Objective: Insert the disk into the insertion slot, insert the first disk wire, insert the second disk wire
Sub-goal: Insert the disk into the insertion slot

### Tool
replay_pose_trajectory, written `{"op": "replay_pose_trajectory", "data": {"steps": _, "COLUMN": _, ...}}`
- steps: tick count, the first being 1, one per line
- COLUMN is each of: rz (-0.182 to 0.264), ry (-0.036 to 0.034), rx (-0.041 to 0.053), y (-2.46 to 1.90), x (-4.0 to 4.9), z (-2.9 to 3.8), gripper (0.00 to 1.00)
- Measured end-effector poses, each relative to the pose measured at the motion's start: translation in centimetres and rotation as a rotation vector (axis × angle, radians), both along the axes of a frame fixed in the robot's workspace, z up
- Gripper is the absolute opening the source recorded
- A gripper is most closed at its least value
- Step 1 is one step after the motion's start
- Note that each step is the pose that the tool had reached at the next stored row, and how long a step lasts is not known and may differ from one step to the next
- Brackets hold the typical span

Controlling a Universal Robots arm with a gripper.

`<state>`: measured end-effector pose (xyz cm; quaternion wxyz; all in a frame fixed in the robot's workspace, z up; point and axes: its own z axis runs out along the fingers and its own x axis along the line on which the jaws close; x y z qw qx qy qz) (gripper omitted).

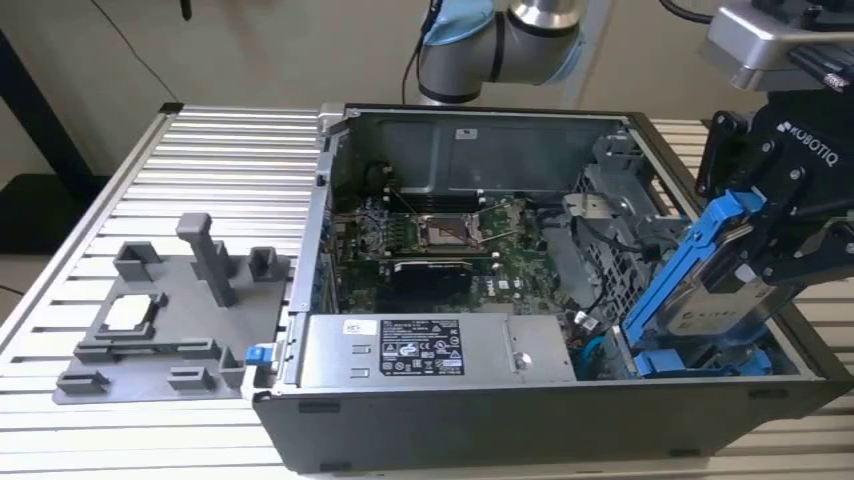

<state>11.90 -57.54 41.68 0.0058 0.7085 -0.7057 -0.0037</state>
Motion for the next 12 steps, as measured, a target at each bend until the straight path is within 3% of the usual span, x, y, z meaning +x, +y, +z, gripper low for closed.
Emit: {"op": "replay_pose_trajectory", "data": {"steps": 12, "rz": -0.004, "ry": 0.0, "rx": 0.006, "y": 0.0, "x": 0.22, "z": -1.43, "gripper": 0.33}}
